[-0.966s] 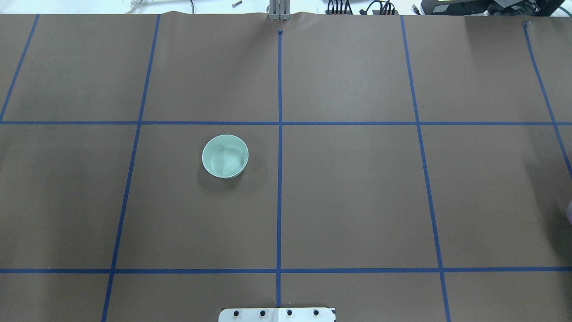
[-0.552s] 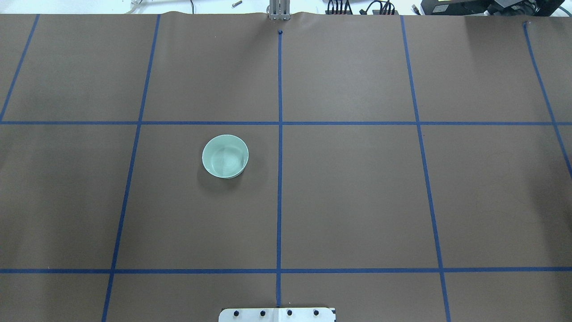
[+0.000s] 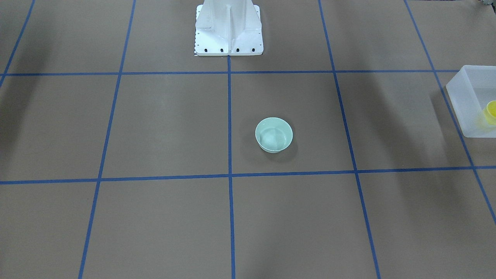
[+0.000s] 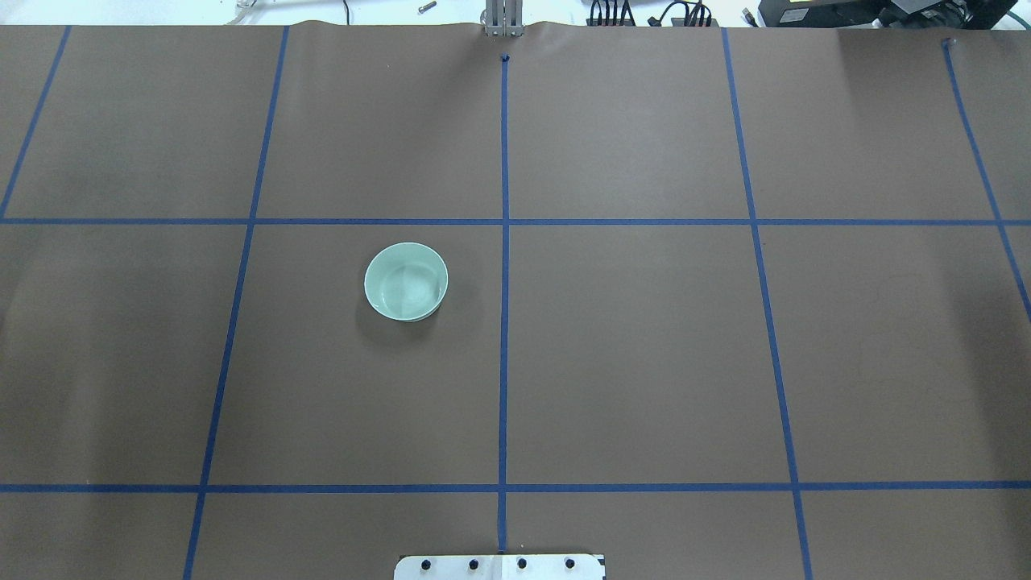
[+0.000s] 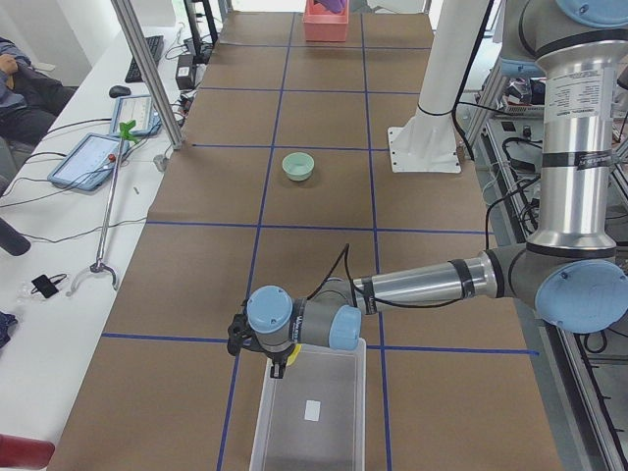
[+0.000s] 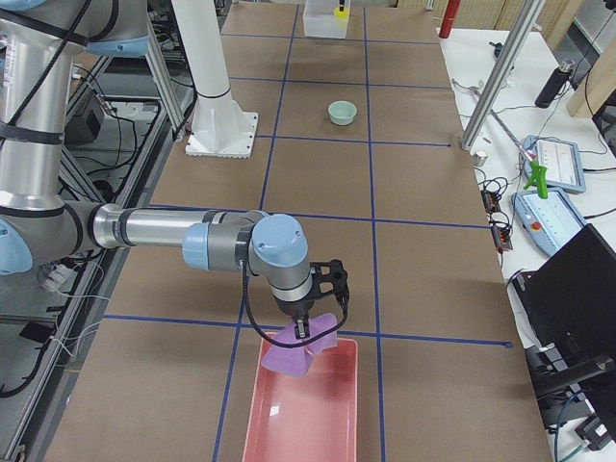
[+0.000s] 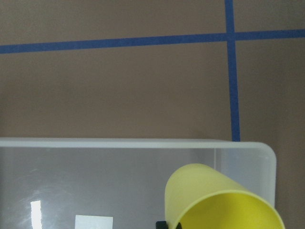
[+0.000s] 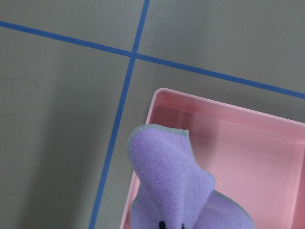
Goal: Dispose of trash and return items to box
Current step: 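Release the yellow cup into the white bin while right gripper drops purple cloth, then bring the left gripper back over the pale green bowl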
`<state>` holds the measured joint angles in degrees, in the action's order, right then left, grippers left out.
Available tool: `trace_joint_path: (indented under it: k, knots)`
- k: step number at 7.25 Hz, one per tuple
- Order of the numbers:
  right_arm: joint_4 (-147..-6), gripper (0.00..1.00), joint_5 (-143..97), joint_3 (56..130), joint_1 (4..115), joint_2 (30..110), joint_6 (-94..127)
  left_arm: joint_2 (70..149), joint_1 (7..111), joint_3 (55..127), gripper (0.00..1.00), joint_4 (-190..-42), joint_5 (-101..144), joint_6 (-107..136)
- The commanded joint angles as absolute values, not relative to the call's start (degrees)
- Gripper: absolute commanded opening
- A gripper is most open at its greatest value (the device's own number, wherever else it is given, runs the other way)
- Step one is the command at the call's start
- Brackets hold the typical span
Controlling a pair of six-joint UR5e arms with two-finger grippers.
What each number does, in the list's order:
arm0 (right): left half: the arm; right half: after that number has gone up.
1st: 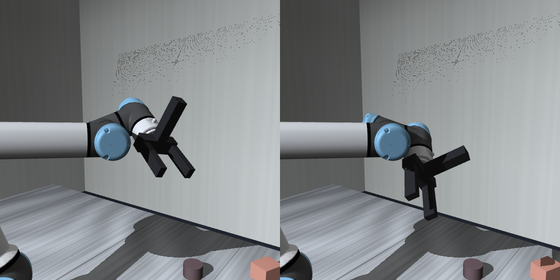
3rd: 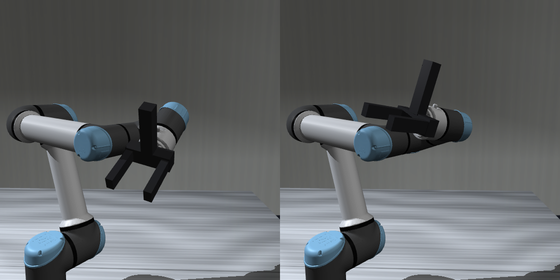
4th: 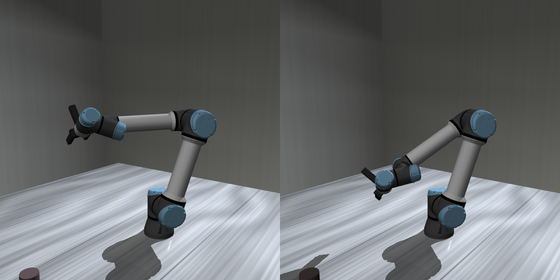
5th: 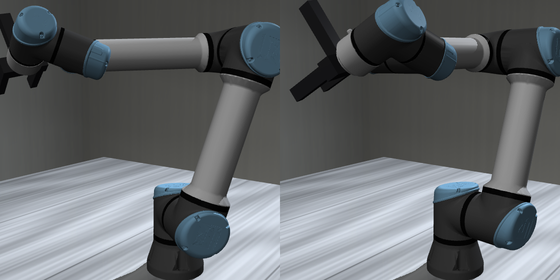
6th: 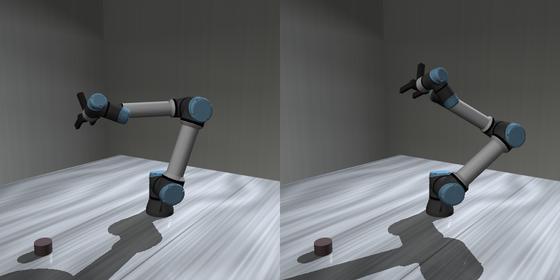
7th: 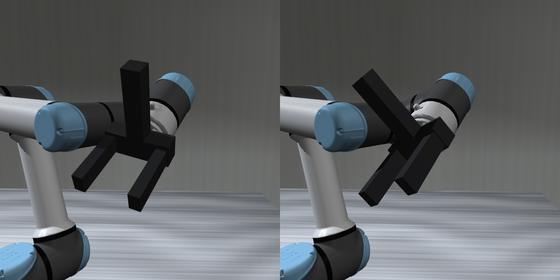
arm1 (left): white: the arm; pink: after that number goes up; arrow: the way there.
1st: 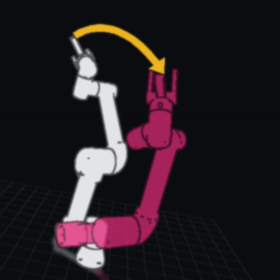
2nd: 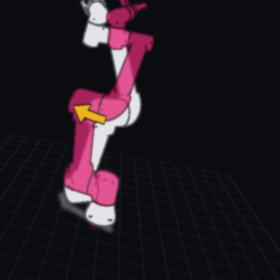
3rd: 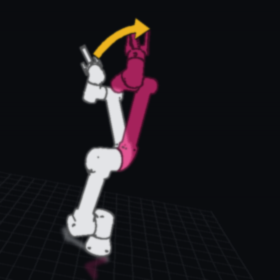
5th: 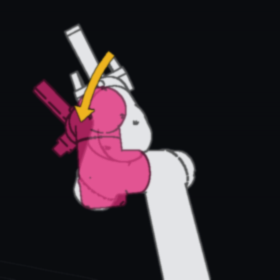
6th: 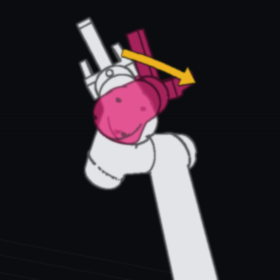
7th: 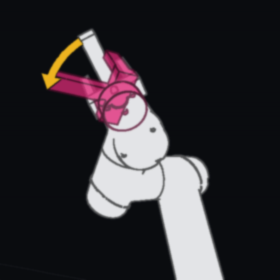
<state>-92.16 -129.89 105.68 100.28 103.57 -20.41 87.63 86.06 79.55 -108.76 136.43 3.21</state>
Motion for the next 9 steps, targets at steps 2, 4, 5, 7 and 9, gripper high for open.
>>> trace_joint_path:
  k: [2,4,5,7,9]
  knots:
    - [-92.0,0.0,-128.7,97.7,101.6,99.8,-25.9,94.1,85.9,80.6,0.98,-101.6,144.4,4.9]
    - [-91.9,0.0,-128.8,94.8,101.6,99.8,-27.5,97.6,85.9,96.1,0.98,-82.0,144.2,6.2]
    - [-91.8,0.0,-128.8,93.5,101.6,99.8,-27.7,99.8,85.0,102.9,0.98,-76.6,142.7,12.9]
    - [-88.3,0.0,-128.8,90.6,101.6,99.8,-27.6,106.3,72.7,108.4,0.98,-76.6,139.9,37.1]
    - [-79.1,0.0,-129.0,84.7,101.6,99.6,-26.6,115.1,60.2,109.6,0.98,-77.2,134.7,59.0]
